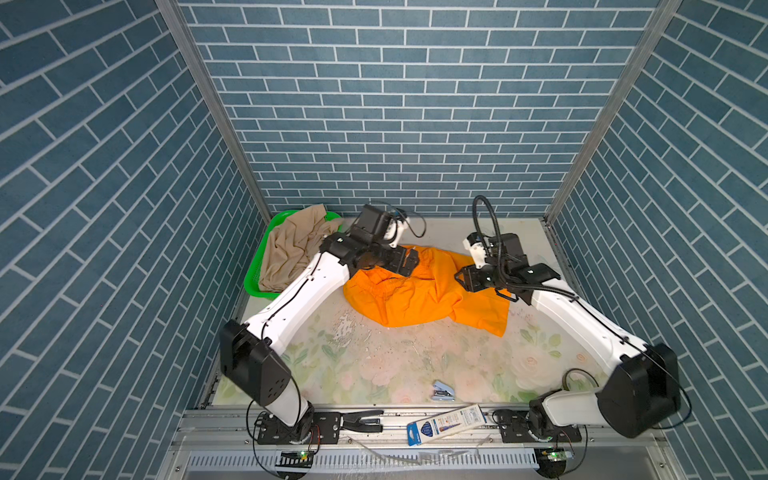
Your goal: Fold and stack the shorts
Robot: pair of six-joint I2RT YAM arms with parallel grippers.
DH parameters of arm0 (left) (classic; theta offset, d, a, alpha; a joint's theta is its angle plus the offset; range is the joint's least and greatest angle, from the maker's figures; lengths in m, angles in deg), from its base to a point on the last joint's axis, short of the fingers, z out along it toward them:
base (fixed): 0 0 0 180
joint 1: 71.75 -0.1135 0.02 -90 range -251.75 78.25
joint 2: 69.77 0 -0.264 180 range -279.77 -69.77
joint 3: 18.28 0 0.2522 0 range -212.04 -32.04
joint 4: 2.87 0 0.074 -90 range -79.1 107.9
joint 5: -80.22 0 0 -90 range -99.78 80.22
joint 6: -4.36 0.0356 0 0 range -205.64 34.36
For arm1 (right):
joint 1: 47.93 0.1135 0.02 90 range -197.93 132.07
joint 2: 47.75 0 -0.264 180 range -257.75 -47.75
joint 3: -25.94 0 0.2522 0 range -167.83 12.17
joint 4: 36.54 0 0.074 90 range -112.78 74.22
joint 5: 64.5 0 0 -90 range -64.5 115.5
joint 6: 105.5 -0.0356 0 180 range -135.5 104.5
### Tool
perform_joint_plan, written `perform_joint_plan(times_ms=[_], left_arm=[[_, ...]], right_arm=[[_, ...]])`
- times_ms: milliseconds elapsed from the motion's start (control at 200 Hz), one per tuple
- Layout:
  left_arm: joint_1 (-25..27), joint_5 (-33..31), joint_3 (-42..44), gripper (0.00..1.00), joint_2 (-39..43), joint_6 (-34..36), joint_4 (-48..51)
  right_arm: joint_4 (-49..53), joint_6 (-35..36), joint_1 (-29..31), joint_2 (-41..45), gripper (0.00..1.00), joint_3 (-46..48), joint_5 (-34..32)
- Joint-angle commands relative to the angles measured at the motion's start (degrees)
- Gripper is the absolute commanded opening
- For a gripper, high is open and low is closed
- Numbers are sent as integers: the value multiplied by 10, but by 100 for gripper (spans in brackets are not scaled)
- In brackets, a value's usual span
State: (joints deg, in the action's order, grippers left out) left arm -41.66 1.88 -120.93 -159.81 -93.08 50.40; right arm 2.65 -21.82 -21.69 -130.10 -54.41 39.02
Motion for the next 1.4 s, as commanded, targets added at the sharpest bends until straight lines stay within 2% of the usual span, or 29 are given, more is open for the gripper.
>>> perform_joint_plan(times_ms=[0,115,220,335,510,650,850,930,1000,1120,1155,1185,1250,1310,1330,1395], left_arm=[[-48,-72,90,100,10,7,6],[-64,-105,151,100,26,33,-19],[-88,-100,187,100,27,11,-44],[-120,-68,217,100,23,-17,-83],[-124,-80,210,100,-14,-9,-97],[-124,-63,194,100,-49,-2,-109],[-123,-62,167,97,-91,-8,-108],[-123,-52,156,91,-102,-8,-107],[-123,-45,149,80,-111,-8,-104],[-123,-38,145,54,-119,-9,-101],[-123,-35,146,43,-120,-9,-102],[-123,-33,146,33,-124,-7,-100],[-123,-32,139,14,-131,-5,-94],[-123,-32,128,1,-136,-1,-85],[-123,-32,124,0,-136,1,-81],[-123,-32,109,0,-133,8,-69]], right_arm=[[-17,104,0,-76,55,-59,49],[22,166,3,-170,57,-155,68],[71,195,13,-255,58,-252,66],[90,213,30,-317,58,-309,58],[93,202,48,-395,58,-376,38],[91,185,51,-453,58,-428,11],[78,167,50,-492,57,-464,-32],[70,161,51,-505,54,-475,-39],[75,157,50,-519,52,-492,-41],[68,150,50,-536,44,-507,-27],[61,146,50,-537,42,-507,-22],[56,141,50,-539,38,-508,-16],[51,135,50,-541,19,-515,-6],[54,131,50,-538,4,-523,-1],[54,131,49,-535,0,-524,1],[53,131,49,-518,0,-519,0]])
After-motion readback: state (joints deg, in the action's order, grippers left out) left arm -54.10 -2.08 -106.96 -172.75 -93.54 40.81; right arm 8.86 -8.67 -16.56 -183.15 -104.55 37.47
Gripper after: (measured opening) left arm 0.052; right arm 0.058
